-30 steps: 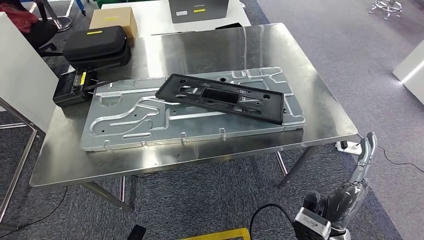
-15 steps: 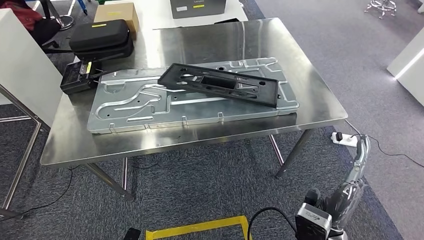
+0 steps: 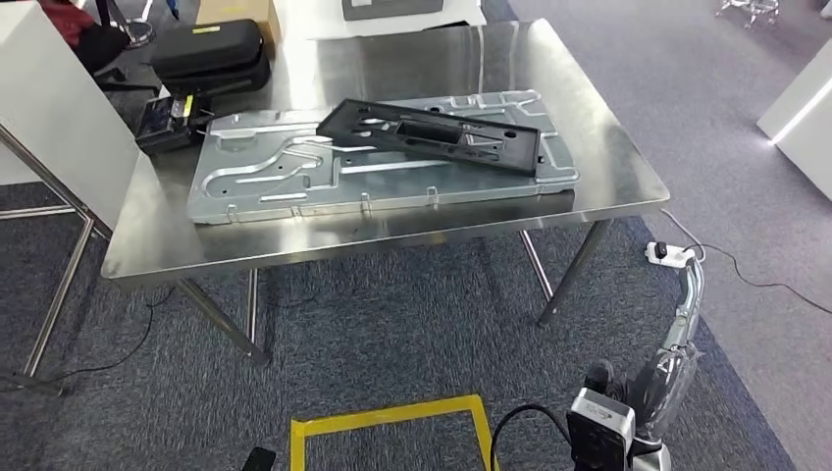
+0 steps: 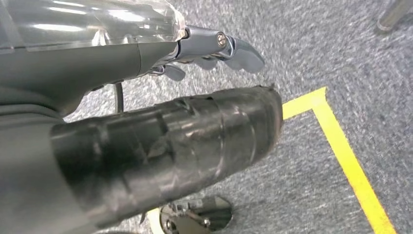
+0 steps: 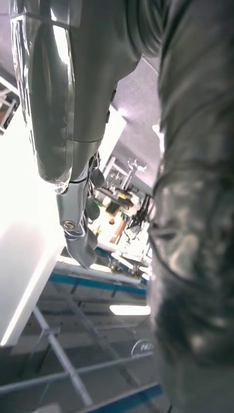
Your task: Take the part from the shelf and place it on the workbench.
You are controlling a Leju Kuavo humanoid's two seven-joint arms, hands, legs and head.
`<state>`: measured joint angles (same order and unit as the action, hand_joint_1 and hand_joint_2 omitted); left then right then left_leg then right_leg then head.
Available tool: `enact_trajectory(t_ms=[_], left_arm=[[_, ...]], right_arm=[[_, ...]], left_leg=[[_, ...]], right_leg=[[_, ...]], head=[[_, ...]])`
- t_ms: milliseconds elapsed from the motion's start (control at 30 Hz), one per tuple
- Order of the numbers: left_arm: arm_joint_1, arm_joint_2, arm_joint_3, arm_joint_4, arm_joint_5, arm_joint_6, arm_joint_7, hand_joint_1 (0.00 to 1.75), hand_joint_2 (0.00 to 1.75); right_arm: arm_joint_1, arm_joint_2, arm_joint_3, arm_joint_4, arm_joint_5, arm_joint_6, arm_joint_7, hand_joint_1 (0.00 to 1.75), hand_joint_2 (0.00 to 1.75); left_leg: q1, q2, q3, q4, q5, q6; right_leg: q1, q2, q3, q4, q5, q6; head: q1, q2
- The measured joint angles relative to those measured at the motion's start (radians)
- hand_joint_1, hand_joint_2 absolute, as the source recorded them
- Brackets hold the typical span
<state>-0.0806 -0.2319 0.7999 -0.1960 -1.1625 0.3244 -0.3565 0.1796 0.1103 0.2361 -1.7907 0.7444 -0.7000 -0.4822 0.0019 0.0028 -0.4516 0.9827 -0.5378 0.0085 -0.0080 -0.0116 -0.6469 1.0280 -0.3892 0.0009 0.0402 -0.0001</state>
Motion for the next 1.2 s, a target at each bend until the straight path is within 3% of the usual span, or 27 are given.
enact_trajectory(t_ms=[67, 133, 200, 233, 267, 300, 333, 400, 433, 467, 533, 567, 600, 700, 733, 767, 800, 867, 933, 1000, 1067, 1100, 1133, 1200], left_arm=[[0.001, 0.000, 0.000, 0.000, -0.001, 0.000, 0.000, 0.00, 0.00], [0.001, 0.000, 0.000, 0.000, -0.001, -0.001, 0.001, 0.00, 0.00], [0.001, 0.000, 0.000, 0.000, -0.002, -0.001, 0.001, 0.00, 0.00], [0.001, 0.000, 0.000, 0.000, -0.002, -0.001, 0.001, 0.00, 0.00], [0.001, 0.000, 0.000, 0.000, -0.002, -0.001, 0.001, 0.00, 0.00], [0.001, 0.000, 0.000, 0.000, -0.002, -0.001, 0.001, 0.00, 0.00], [0.001, 0.000, 0.000, 0.000, -0.002, -0.001, 0.001, 0.00, 0.00], [0.001, -0.001, 0.000, 0.000, -0.002, -0.001, 0.001, 0.00, 0.00], [0.001, -0.001, 0.000, 0.000, -0.002, -0.001, 0.000, 0.00, 0.00], [0.001, -0.001, 0.000, 0.000, -0.002, -0.001, 0.000, 0.00, 0.00], [0.002, -0.001, 0.000, 0.000, -0.002, -0.001, 0.000, 0.00, 0.00], [0.003, -0.001, 0.001, 0.000, -0.002, -0.001, 0.000, 0.00, 0.00], [0.004, -0.001, 0.001, 0.000, -0.002, -0.001, 0.000, 0.00, 0.00], [0.005, -0.001, 0.001, 0.000, -0.002, -0.001, 0.001, 0.00, 0.00], [0.005, -0.001, 0.001, 0.000, -0.002, -0.001, 0.001, 0.00, 0.00], [0.005, -0.001, 0.001, 0.000, -0.002, -0.001, 0.001, 0.00, 0.00], [0.005, -0.001, 0.001, 0.000, -0.002, -0.001, 0.001, 0.00, 0.00], [0.004, -0.001, 0.001, 0.000, -0.002, -0.001, 0.001, 0.00, 0.00], [0.001, 0.000, 0.001, 0.000, -0.002, -0.001, 0.000, 0.00, 0.00], [0.000, 0.000, 0.001, 0.000, -0.002, -0.001, 0.000, 0.00, 0.00], [0.001, 0.000, 0.001, 0.000, -0.002, -0.001, 0.000, 0.00, 0.00], [0.001, 0.000, 0.001, 0.000, -0.002, -0.001, 0.000, 0.00, 0.00], [0.001, -0.001, 0.001, 0.000, -0.002, -0.001, 0.001, 0.00, 0.00], [0.001, -0.001, 0.001, 0.000, -0.002, -0.001, 0.001, 0.00, 0.00]], right_arm=[[0.000, -0.001, 0.000, 0.001, 0.000, 0.000, 0.000, 0.00, 0.00], [0.001, -0.005, 0.000, 0.003, 0.000, 0.000, 0.000, 0.00, 0.00], [0.001, -0.007, 0.000, 0.005, -0.001, 0.000, 0.001, 0.00, 0.00], [0.001, -0.009, 0.000, 0.006, -0.001, 0.000, 0.002, 0.00, 0.00], [0.001, -0.009, 0.000, 0.007, -0.001, 0.000, 0.002, 0.00, 0.00], [0.000, -0.010, 0.000, 0.008, -0.001, 0.000, 0.002, 0.00, 0.00], [0.000, -0.011, 0.000, 0.008, -0.001, 0.000, 0.002, 0.00, 0.00], [-0.003, -0.012, 0.001, 0.008, -0.001, 0.000, 0.002, 0.00, 0.00], [-0.004, -0.012, 0.001, 0.008, -0.001, 0.000, 0.002, 0.00, 0.00], [-0.005, -0.012, 0.001, 0.008, -0.001, 0.000, 0.002, 0.00, 0.00], [-0.005, -0.013, 0.002, 0.008, -0.001, 0.000, 0.002, 0.00, 0.00], [-0.005, -0.013, 0.002, 0.008, -0.001, 0.000, 0.002, 0.00, 0.00], [-0.006, -0.013, 0.003, 0.008, -0.001, 0.000, 0.002, 0.00, 0.00], [-0.006, -0.013, 0.006, 0.008, -0.001, 0.000, 0.002, 0.00, 0.00], [-0.006, -0.013, 0.006, 0.008, -0.001, 0.000, 0.002, 0.00, 0.00], [-0.006, -0.013, 0.006, 0.009, -0.001, 0.000, 0.002, 0.00, 0.00], [-0.005, -0.013, 0.006, 0.009, -0.001, 0.000, 0.002, 0.00, 0.00], [-0.006, -0.013, 0.006, 0.009, -0.001, 0.000, 0.002, 0.00, 0.00], [-0.006, -0.013, 0.006, 0.009, -0.001, 0.000, 0.002, 0.00, 0.00], [-0.006, -0.013, 0.007, 0.009, -0.001, 0.000, 0.002, 0.00, 0.00], [-0.005, -0.014, 0.007, 0.009, -0.001, 0.000, 0.002, 0.00, 0.00], [-0.004, -0.014, 0.007, 0.009, -0.001, 0.000, 0.002, 0.00, 0.00], [-0.004, -0.015, 0.007, 0.009, -0.001, 0.000, 0.002, 0.00, 0.00], [-0.004, -0.016, 0.007, 0.009, -0.003, 0.000, 0.005, 0.00, 0.00]], left_leg=[[0.003, 0.004, -0.016, -0.004, 0.021, 0.014], [0.006, 0.010, -0.040, -0.008, 0.046, 0.029], [0.004, 0.011, -0.070, -0.004, 0.068, 0.036], [0.004, 0.012, -0.087, 0.000, 0.079, 0.035], [0.003, 0.012, -0.104, 0.006, 0.089, 0.034], [0.003, 0.012, -0.123, 0.012, 0.098, 0.032], [0.003, 0.011, -0.140, 0.020, 0.107, 0.029], [0.001, 0.010, -0.166, 0.034, 0.120, 0.021], [0.001, 0.010, -0.171, 0.038, 0.127, 0.015], [0.001, 0.010, -0.174, 0.039, 0.134, 0.009], [0.002, 0.009, -0.177, 0.035, 0.148, -0.004], [0.003, 0.007, -0.184, 0.041, 0.138, -0.010], [0.004, 0.005, -0.195, 0.061, 0.110, -0.015], [0.007, 0.003, -0.236, 0.220, -0.037, -0.024], [0.007, 0.003, -0.241, 0.275, -0.059, -0.026], [0.008, 0.003, -0.233, 0.306, -0.056, -0.027], [0.008, 0.003, -0.209, 0.303, -0.032, -0.026], [0.007, 0.003, -0.112, 0.194, 0.014, -0.020], [0.003, 0.003, -0.014, 0.047, 0.003, -0.009], [-0.003, 0.002, 0.014, -0.011, -0.013, 0.002], [0.001, 0.005, -0.001, -0.014, 0.007, 0.017], [0.003, 0.007, -0.012, -0.017, 0.020, 0.026], [0.005, 0.010, -0.025, -0.019, 0.033, 0.033], [0.004, 0.011, -0.054, -0.017, 0.057, 0.040]], right_leg=[[-0.003, 0.003, -0.008, 0.009, -0.013, 0.012], [-0.006, 0.007, -0.029, 0.080, -0.101, 0.021], [-0.007, 0.007, -0.055, 0.201, -0.192, 0.029], [-0.008, 0.007, -0.060, 0.250, -0.205, 0.031], [-0.008, 0.007, -0.051, 0.273, -0.194, 0.032], [-0.008, 0.007, -0.024, 0.260, -0.168, 0.032], [-0.008, 0.007, 0.022, 0.211, -0.141, 0.030], [-0.005, 0.008, 0.127, 0.067, -0.137, 0.022], [-0.002, 0.009, 0.159, 0.014, -0.147, 0.017], [0.001, 0.010, 0.172, -0.015, -0.158, 0.012], [0.002, 0.009, 0.162, -0.026, -0.145, -0.001], [0.000, 0.008, 0.153, -0.029, -0.134, -0.009], [-0.003, 0.006, 0.141, -0.033, -0.120, -0.018], [-0.003, 0.004, 0.093, -0.034, -0.081, -0.029], [-0.002, 0.003, 0.076, -0.032, -0.068, -0.028], [-0.002, 0.003, 0.060, -0.029, -0.056, -0.027], [-0.001, 0.003, 0.044, -0.026, -0.045, -0.025], [-0.001, 0.002, 0.016, -0.016, -0.026, -0.019], [0.001, 0.003, -0.001, -0.008, -0.010, -0.010], [0.001, 0.001, -0.004, -0.010, 0.008, 0.002], [0.000, 0.003, -0.010, -0.010, 0.011, 0.013], [-0.001, 0.005, -0.018, 0.004, -0.013, 0.019], [-0.002, 0.008, -0.029, 0.038, -0.058, 0.023], [-0.005, 0.009, -0.051, 0.151, -0.167, 0.031]], head=[[0.000, 0.000], [0.000, 0.000], [0.000, 0.000], [0.000, 0.000], [0.000, 0.000], [0.000, 0.000], [0.000, 0.000], [0.000, 0.000], [0.000, 0.000], [0.000, 0.000], [0.001, 0.000], [0.000, 0.000], [0.000, 0.000], [-0.002, 0.000], [-0.002, 0.000], [-0.002, 0.000], [-0.002, 0.000], [-0.002, 0.000], [-0.002, 0.000], [-0.002, 0.000], [-0.003, 0.000], [-0.002, 0.000], [-0.002, 0.000], [-0.002, 0.000]])
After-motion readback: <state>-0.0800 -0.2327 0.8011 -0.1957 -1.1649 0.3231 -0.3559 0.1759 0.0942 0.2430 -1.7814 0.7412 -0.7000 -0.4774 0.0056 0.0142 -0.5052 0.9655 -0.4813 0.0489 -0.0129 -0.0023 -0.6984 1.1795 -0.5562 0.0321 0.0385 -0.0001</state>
